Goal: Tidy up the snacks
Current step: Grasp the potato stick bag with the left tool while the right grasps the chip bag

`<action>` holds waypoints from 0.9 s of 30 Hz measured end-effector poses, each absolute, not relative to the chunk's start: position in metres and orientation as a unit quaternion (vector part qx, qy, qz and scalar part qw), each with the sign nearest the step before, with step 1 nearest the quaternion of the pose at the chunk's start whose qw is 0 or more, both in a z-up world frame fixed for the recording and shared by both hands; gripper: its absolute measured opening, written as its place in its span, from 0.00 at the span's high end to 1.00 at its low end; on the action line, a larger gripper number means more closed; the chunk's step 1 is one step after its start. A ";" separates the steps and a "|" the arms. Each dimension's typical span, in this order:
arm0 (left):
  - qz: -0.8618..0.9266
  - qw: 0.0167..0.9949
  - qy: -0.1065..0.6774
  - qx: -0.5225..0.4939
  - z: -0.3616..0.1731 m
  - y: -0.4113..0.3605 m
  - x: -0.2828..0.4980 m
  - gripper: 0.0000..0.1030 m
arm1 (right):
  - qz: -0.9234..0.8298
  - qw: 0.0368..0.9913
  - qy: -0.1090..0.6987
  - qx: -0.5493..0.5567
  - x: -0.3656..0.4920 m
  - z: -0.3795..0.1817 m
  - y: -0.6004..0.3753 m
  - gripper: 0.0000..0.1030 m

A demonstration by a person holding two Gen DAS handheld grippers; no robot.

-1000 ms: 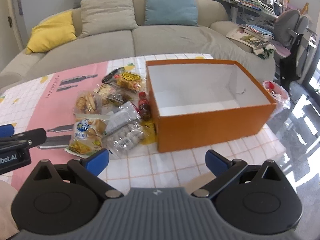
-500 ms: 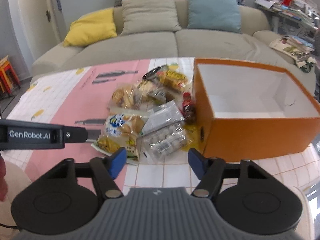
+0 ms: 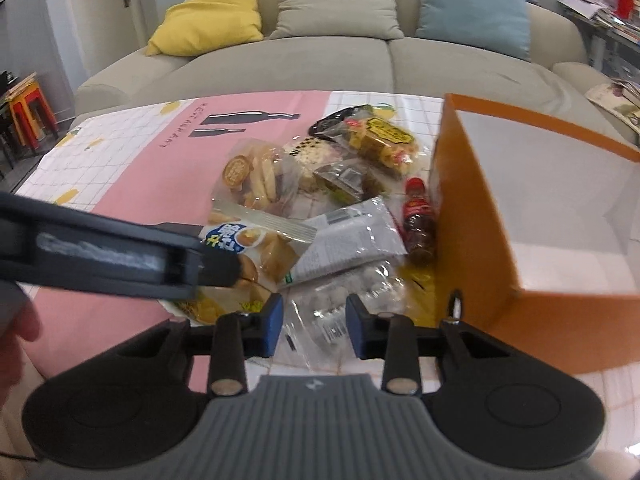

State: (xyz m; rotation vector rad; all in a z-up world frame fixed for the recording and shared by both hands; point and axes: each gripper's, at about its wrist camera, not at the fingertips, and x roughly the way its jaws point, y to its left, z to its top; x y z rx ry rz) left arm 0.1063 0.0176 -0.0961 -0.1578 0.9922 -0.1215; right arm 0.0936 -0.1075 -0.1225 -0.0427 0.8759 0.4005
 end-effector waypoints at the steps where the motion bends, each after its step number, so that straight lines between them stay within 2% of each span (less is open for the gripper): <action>1: -0.055 0.875 0.476 -0.074 -0.099 0.017 0.109 0.16 | 0.194 0.886 0.421 -0.023 0.096 -0.125 -0.106 0.68; 14: -0.030 0.855 0.513 -0.071 -0.135 0.013 0.134 0.14 | 0.182 0.883 0.430 -0.047 0.115 -0.148 -0.095 0.69; 24: -0.028 0.863 0.498 -0.085 -0.123 0.027 0.121 0.43 | 0.177 0.887 0.424 -0.053 0.112 -0.142 -0.096 0.68; 27: -0.024 0.867 0.487 -0.098 -0.111 0.038 0.116 0.44 | 0.182 0.892 0.411 -0.047 0.111 -0.134 -0.094 0.68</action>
